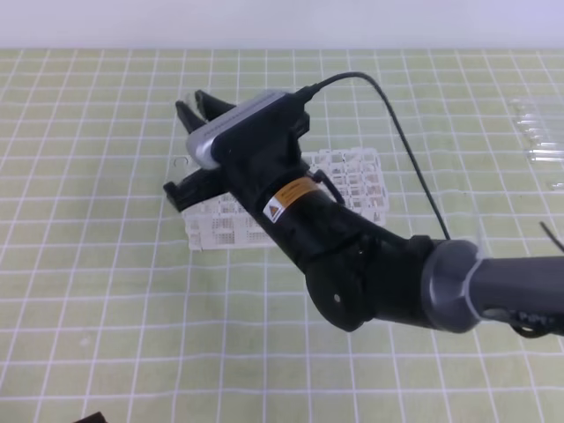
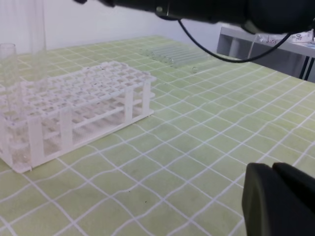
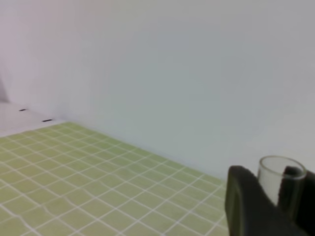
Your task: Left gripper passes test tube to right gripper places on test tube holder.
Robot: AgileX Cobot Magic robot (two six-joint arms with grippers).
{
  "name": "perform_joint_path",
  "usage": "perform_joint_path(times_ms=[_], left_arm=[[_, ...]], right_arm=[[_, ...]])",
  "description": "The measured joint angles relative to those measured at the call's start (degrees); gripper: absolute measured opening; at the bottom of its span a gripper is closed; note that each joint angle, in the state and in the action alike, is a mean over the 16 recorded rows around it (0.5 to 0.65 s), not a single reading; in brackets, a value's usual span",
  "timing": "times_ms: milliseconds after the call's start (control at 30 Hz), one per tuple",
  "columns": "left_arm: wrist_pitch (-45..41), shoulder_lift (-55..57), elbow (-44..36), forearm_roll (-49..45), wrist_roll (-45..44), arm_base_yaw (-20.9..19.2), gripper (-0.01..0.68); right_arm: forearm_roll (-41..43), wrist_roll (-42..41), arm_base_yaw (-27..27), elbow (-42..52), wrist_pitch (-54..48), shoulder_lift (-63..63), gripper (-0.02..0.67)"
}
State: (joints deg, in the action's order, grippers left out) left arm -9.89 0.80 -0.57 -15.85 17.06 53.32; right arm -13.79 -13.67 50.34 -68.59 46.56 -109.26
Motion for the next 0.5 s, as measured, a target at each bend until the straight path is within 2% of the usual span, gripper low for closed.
perform_joint_path(times_ms=[500], left_arm=[[-0.29, -0.07, 0.07, -0.04, 0.01, 0.01, -0.002]], right_arm=[[3.07, 4.78, -1.18, 0.0, 3.17, -2.66, 0.102]])
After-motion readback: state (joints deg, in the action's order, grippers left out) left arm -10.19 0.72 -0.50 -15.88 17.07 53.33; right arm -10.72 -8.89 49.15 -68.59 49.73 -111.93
